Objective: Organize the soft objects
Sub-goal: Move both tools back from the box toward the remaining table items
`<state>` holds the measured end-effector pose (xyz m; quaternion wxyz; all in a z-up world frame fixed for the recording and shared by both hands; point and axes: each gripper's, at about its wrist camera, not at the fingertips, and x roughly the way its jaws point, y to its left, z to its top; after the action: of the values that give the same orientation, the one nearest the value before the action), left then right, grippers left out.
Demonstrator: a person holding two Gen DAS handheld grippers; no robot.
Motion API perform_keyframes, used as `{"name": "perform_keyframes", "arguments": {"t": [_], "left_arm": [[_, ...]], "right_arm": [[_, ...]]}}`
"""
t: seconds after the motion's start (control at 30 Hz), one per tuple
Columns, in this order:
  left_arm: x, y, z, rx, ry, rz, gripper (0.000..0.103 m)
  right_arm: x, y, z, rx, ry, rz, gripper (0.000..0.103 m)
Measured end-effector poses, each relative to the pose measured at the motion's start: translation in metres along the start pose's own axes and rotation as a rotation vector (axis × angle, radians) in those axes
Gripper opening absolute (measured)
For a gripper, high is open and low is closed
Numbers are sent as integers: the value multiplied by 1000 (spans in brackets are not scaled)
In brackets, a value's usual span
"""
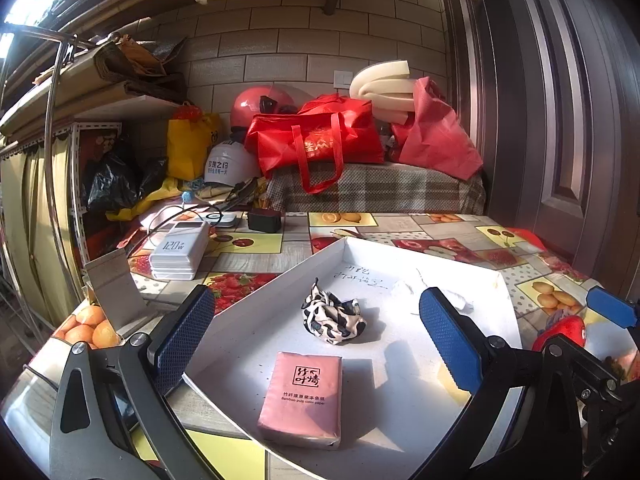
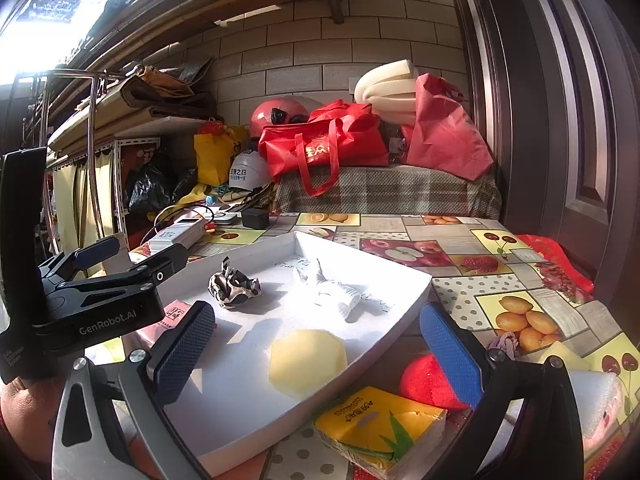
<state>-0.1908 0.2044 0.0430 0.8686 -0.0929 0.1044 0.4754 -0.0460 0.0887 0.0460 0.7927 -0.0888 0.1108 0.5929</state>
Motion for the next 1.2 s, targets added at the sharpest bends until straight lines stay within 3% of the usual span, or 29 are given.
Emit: {"name": "perform_keyframes", "arguments": {"t": [0.17, 0.37, 0.67, 0.83, 1.0, 1.13, 1.2], "left_arm": [[-13, -19, -4, 30, 13, -108, 103], [-27, -61, -10, 133, 42, -245, 103], [-30, -107, -16, 212, 151, -463, 103], [-26, -138, -20, 250, 203, -551, 103], [-14, -174, -20, 304, 241, -598, 103], [0, -190, -24, 334, 318, -605, 103], [2, -190, -27, 316, 371, -657, 103]], "right_arm": [[-18, -19, -6, -12, 14, -16, 103], [-44, -72, -14, 42, 34, -104, 103], [-65, -160, -24, 104, 129, -239, 103], [-74, -193, -28, 186, 136, -283, 103], [-68, -195, -30, 198, 170, -270, 103], [-67, -187, -29, 160, 174, -253, 103], [-66, -188, -29, 158, 175, -245, 103]]}}
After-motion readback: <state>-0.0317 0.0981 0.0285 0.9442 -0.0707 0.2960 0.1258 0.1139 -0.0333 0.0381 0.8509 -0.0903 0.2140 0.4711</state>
